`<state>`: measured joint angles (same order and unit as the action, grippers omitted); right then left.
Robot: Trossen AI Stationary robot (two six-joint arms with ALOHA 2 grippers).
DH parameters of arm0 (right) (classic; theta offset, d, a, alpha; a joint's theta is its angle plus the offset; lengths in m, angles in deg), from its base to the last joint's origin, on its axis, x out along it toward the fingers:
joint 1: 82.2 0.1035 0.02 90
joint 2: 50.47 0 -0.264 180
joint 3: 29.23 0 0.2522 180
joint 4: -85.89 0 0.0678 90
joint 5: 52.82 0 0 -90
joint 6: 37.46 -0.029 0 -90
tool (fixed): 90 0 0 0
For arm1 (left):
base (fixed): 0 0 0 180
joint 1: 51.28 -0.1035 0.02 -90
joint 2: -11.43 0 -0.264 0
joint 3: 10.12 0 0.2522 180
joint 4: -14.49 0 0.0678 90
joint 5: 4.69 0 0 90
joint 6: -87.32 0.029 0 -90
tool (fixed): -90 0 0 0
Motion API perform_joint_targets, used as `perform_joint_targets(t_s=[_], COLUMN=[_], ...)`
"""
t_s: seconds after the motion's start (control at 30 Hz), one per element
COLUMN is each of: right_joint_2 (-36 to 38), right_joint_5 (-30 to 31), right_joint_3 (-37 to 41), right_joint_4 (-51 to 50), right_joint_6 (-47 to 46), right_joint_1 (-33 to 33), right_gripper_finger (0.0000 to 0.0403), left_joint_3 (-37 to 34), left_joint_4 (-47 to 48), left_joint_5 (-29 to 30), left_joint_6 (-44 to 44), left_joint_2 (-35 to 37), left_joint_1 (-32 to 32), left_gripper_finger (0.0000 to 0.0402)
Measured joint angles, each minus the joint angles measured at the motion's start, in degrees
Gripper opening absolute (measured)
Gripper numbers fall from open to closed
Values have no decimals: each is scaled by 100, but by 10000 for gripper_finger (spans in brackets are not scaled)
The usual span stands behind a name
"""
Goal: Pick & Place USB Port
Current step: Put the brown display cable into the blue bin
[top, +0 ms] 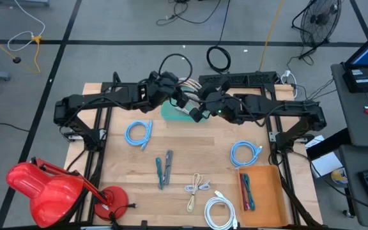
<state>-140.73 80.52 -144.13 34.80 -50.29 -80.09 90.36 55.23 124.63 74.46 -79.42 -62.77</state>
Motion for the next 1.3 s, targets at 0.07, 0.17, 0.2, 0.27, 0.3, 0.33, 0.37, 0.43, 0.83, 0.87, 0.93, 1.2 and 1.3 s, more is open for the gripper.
perform_joint_targets(t_s=[0.07,0.17,0.2,0.27,0.3,0.33,0.37,0.43,0.83,0.87,0.93,1.2,1.3], right_joint_2=[-57,-117,-128,-127,-118,-104,-93,-80,-26,-24,-24,-24,-24], right_joint_5=[-205,-469,-462,-443,-441,-423,-396,-298,-271,-270,-273,-290,-289], right_joint_3=[-8,-13,-15,-15,-15,-15,-15,-15,-15,-15,-15,-15,-15], right_joint_4=[51,59,91,109,135,145,135,103,-367,-364,-367,-397,-397], right_joint_6=[105,337,451,684,773,824,842,845,778,756,750,731,731], right_joint_1=[20,55,77,123,143,151,151,142,130,130,164,421,518], right_gripper_finger=[24,50,59,78,86,93,100,110,102,100,96,93,93], left_joint_3=[0,-4,-4,19,44,54,61,61,68,72,66,63,63], left_joint_4=[50,280,375,711,908,1036,1173,1523,2255,2256,2434,2540,2565], left_joint_5=[21,57,-28,-448,-709,-1076,-1437,-2216,-3326,-3357,-3586,-4289,-4400], left_joint_6=[-185,-470,-606,-1037,-1268,-1539,-1811,-2365,-4615,-4765,-4911,-5233,-5393], left_joint_2=[-18,-26,-20,13,24,31,35,35,-354,-432,-623,-1637,-1864], left_joint_1=[-18,-51,-83,-188,-251,-325,-403,-593,-1281,-1339,-1464,-1604,-1678], left_gripper_finger=[137,114,100,69,51,49,49,49,49,49,49,49,49])
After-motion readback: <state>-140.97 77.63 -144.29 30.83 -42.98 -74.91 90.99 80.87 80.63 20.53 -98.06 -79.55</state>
